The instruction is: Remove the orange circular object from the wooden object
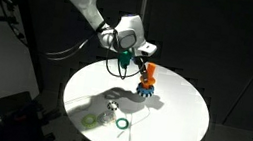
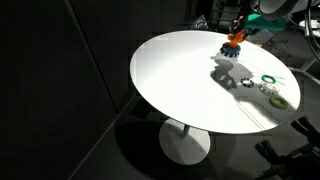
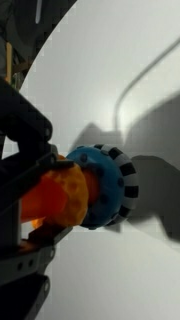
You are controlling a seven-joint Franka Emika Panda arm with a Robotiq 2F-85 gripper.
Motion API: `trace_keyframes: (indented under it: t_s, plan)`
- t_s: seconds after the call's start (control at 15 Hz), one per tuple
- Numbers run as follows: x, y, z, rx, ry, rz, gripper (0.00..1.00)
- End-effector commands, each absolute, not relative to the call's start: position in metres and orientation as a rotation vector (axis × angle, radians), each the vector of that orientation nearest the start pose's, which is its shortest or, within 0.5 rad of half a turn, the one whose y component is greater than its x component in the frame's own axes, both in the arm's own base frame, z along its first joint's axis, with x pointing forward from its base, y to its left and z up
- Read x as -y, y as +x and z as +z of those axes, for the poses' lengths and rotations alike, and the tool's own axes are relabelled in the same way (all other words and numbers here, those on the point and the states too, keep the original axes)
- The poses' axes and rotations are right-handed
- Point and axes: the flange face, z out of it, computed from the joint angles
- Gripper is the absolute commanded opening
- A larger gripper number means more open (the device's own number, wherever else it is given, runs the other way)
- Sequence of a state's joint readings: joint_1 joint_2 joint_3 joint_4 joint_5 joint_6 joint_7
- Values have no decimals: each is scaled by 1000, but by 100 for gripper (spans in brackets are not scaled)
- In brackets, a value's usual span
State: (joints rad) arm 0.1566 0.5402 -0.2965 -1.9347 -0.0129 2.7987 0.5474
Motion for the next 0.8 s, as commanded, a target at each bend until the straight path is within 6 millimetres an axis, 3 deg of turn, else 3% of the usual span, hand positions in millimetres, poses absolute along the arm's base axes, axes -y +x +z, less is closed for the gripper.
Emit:
trace_keyframes:
  t_s: [0.0,0.73]
  plan:
    - [79,643,265,-937,-3012,-597,29]
    - [83,644,273,-936,-2971,-743,29]
